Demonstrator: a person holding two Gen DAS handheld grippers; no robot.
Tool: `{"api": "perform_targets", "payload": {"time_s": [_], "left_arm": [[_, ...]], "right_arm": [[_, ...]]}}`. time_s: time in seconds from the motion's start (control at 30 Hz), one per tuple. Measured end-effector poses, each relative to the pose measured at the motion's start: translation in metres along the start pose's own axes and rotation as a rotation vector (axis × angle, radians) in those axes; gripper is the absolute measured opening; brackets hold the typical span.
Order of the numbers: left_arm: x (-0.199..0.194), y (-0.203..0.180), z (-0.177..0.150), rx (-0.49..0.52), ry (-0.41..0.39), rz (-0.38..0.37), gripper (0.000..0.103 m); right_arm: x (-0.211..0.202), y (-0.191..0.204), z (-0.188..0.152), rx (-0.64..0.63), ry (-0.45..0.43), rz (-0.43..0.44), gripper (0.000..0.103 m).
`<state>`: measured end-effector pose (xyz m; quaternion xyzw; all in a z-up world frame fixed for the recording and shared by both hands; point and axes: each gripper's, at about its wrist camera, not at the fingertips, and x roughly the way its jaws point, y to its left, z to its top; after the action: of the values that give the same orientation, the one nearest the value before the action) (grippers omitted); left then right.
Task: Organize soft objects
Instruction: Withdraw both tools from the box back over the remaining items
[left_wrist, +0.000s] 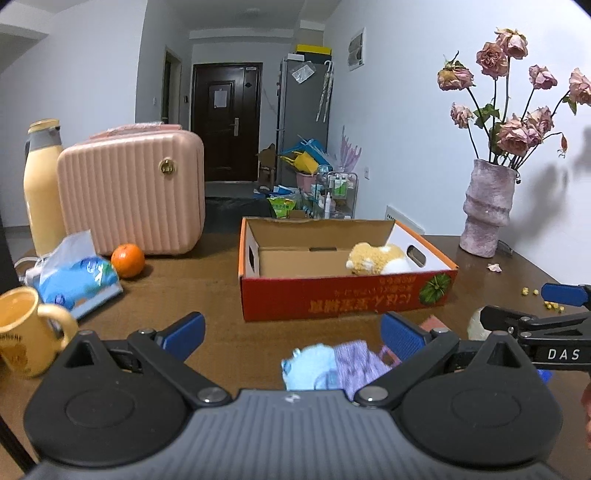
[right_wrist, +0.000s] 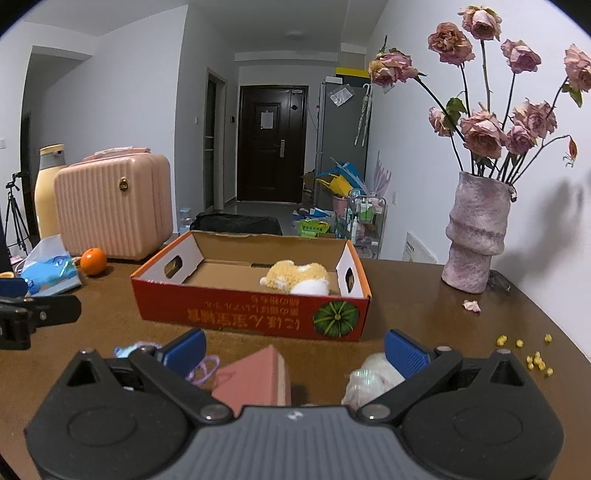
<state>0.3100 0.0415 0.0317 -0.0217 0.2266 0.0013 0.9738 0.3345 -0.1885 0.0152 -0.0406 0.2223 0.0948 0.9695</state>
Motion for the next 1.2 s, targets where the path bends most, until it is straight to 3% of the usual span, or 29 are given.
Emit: {"api": "perform_targets", "payload": {"time_s": [0.7, 1.2], "left_arm": [[-0.052, -0.009, -0.070, -0.025, 0.042, -0.008, 0.103], [-0.050, -0.007, -0.091, -0.021, 0.085, -0.013, 0.103]], "right_arm": [[-0.047, 0.000, -0.072, -0.005, 0.098, -0.026, 0.103], [-0.030, 0.007, -0.102, -0.013, 0.196, -0.024, 0.102]]}}
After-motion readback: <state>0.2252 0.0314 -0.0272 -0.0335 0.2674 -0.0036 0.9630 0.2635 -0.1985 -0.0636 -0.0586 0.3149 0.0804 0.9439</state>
